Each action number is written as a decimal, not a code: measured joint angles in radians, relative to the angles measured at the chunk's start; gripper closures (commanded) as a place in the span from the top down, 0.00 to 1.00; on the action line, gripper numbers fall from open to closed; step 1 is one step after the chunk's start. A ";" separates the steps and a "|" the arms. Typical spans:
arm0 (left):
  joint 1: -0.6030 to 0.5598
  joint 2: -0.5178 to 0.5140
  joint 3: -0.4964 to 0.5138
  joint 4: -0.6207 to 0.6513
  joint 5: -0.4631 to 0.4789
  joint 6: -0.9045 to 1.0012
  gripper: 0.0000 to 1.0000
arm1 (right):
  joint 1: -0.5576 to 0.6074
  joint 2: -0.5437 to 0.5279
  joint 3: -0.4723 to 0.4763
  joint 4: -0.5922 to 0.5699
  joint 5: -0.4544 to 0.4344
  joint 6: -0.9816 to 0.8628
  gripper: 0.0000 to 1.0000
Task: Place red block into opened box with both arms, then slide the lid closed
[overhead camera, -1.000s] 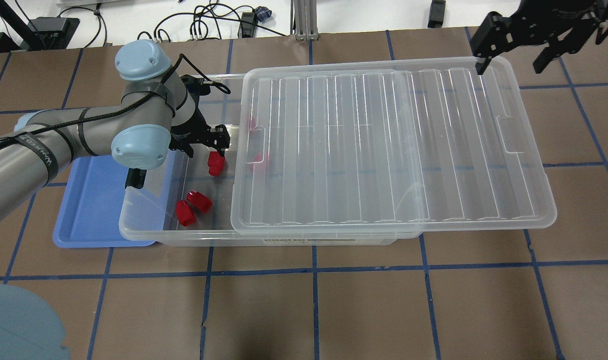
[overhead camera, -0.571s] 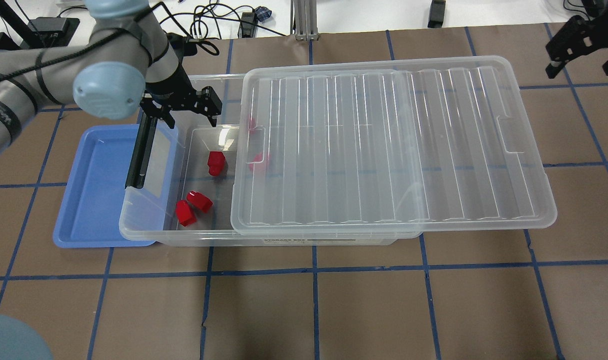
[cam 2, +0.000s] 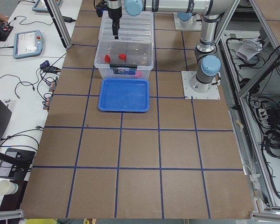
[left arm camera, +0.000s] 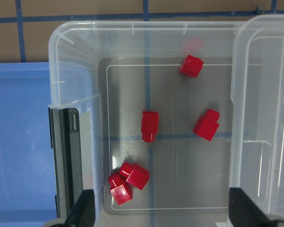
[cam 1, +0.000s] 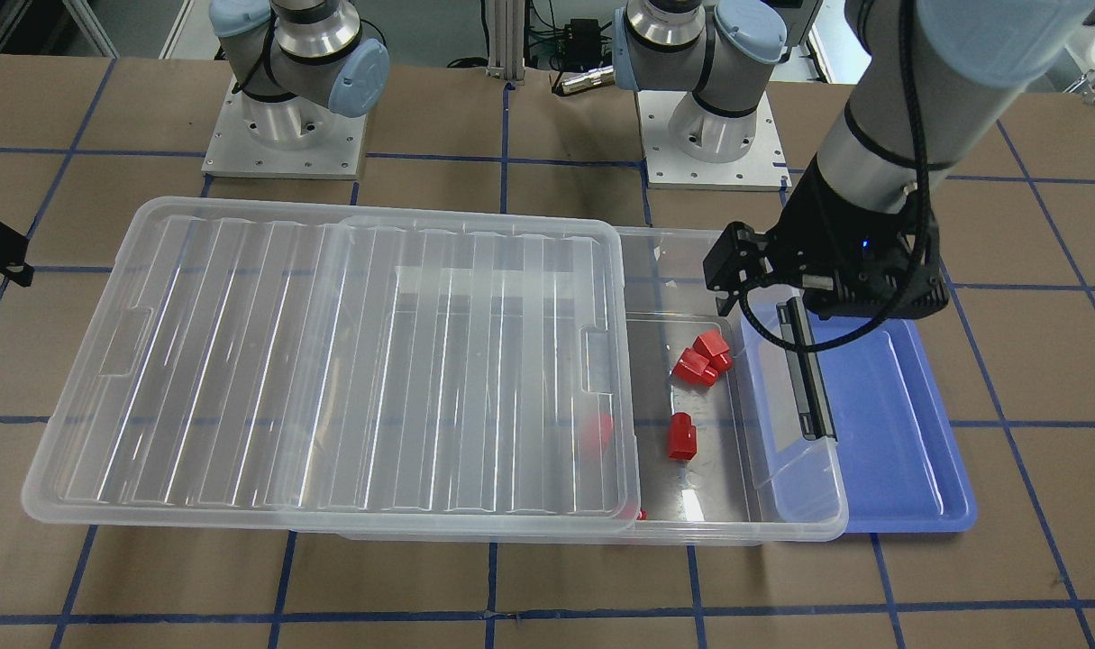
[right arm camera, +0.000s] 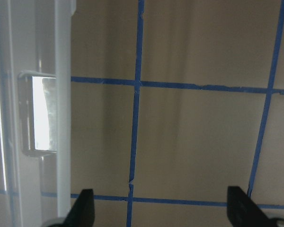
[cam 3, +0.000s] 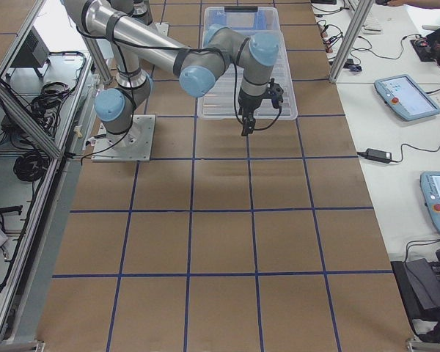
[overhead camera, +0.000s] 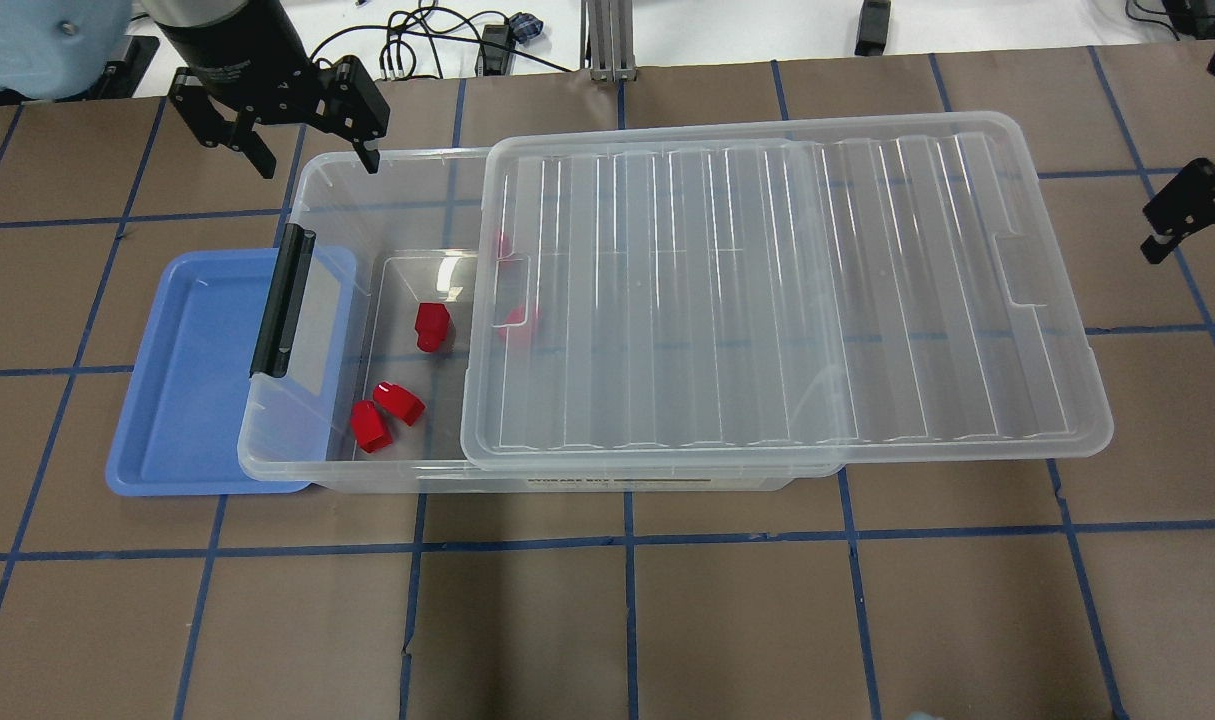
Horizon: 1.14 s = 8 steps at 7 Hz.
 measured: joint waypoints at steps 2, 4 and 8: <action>0.001 0.046 -0.013 -0.016 0.037 0.005 1.00 | 0.003 -0.006 0.116 -0.100 0.000 0.029 1.00; 0.003 0.064 -0.018 -0.008 0.058 0.001 1.00 | 0.010 -0.009 0.143 -0.119 0.015 0.058 1.00; 0.005 0.105 -0.071 -0.011 -0.032 0.015 1.00 | 0.082 -0.003 0.145 -0.122 0.045 0.149 1.00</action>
